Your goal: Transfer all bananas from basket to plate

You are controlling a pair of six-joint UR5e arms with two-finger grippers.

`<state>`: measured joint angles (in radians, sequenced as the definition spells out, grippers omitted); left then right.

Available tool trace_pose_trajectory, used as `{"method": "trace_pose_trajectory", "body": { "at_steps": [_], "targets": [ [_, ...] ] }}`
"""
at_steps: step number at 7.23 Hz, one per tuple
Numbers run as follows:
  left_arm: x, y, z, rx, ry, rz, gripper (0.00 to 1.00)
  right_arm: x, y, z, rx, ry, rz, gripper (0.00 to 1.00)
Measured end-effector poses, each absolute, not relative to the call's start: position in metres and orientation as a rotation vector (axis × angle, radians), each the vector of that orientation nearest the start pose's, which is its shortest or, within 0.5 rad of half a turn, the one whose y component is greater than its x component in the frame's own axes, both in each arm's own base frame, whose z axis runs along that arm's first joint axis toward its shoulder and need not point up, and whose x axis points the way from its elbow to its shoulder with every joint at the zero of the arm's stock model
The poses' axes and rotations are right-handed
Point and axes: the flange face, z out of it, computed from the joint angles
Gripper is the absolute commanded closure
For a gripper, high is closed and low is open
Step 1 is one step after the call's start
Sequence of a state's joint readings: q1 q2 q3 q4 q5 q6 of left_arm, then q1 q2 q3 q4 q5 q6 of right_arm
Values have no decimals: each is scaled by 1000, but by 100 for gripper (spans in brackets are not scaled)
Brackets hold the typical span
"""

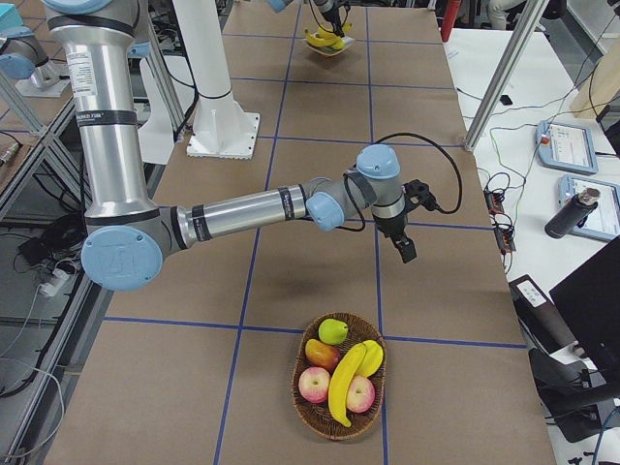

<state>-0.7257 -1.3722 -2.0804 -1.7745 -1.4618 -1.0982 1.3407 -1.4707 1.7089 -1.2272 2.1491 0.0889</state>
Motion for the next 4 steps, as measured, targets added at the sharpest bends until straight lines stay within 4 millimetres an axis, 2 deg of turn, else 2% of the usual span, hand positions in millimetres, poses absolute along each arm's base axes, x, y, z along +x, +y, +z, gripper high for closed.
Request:
{"method": "trace_pose_trajectory", "body": {
  "at_steps": [2, 4],
  "targets": [
    [232, -377, 484, 319, 334, -339, 100, -49, -554, 511, 465, -646, -299, 0],
    [263, -368, 462, 263, 312, -414, 100, -49, -554, 511, 464, -646, -300, 0]
  ]
}}
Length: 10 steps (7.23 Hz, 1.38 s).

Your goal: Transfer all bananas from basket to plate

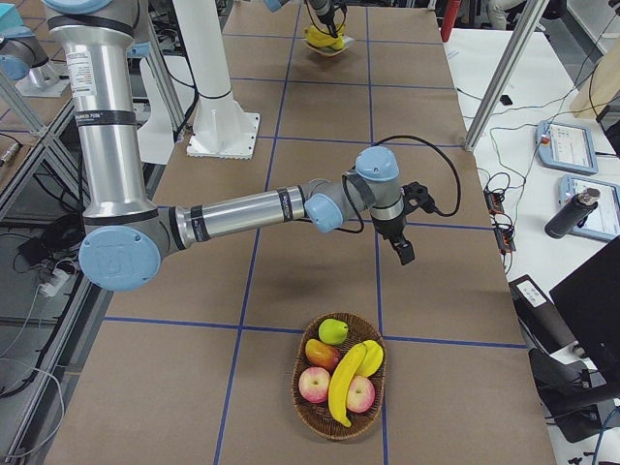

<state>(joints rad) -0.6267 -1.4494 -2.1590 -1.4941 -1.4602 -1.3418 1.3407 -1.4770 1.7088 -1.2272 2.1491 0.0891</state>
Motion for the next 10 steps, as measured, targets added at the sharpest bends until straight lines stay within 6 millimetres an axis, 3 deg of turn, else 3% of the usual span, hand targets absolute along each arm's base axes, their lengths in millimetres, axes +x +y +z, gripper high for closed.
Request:
{"method": "trace_pose_trajectory", "body": {
  "at_steps": [2, 4, 6, 7, 10],
  "targets": [
    [280, -368, 456, 241, 268, -434, 100, -49, -554, 511, 466, -646, -300, 0],
    [284, -373, 473, 249, 210, -414, 100, -49, -555, 509, 467, -646, -300, 0],
    [289, -379, 493, 253, 160, -406, 85, -49, -555, 509, 468, -646, -300, 0],
    [292, -380, 500, 251, 145, -401, 70, -49, -555, 509, 468, -646, -300, 0],
    [294, -382, 506, 257, 122, -341, 0, -49, -556, 507, 472, -647, -301, 0]
  ]
}}
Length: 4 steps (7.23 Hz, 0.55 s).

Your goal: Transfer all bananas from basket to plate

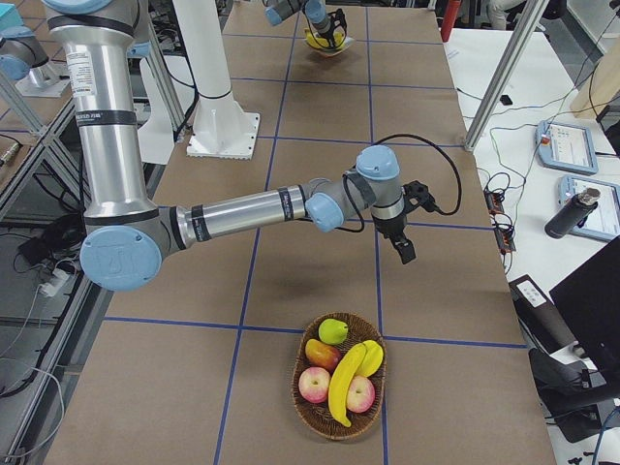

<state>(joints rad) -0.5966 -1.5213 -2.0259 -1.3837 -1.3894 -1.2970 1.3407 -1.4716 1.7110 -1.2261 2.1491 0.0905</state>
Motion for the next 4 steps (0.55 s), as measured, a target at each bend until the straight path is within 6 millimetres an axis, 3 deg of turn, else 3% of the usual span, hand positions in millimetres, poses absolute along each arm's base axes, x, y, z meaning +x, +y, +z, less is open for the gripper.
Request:
{"method": "trace_pose_trajectory", "body": {
  "at_steps": [3, 4],
  "targets": [
    [291, -386, 505, 284, 104, -273, 0, -49, -555, 506, 474, -648, -302, 0],
    [290, -388, 496, 294, 114, -241, 0, -49, -555, 506, 474, -648, -302, 0]
  ]
}}
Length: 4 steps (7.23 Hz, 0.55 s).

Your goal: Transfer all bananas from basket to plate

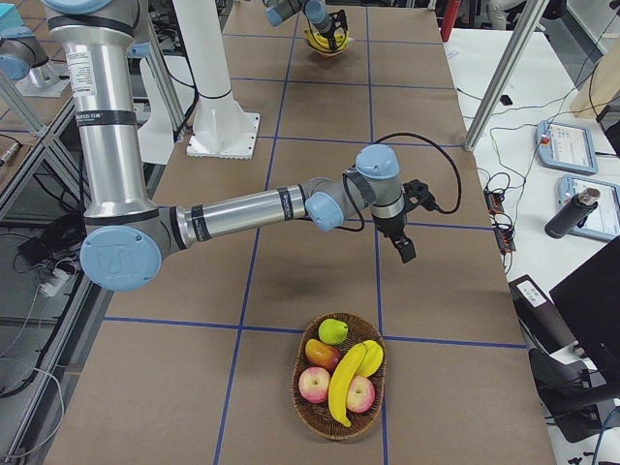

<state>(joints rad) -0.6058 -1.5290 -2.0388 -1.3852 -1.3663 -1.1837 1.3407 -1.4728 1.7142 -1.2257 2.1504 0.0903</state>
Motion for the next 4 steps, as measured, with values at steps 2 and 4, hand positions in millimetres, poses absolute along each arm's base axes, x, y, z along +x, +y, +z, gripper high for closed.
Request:
{"method": "trace_pose_trajectory", "body": {
  "at_steps": [2, 4],
  "targets": [
    [301, -400, 455, 334, 186, -206, 0, -47, -554, 508, 472, -648, -301, 0],
    [318, -406, 396, 347, 323, -200, 0, -38, -547, 517, 467, -653, -313, 0]
  ]
}}
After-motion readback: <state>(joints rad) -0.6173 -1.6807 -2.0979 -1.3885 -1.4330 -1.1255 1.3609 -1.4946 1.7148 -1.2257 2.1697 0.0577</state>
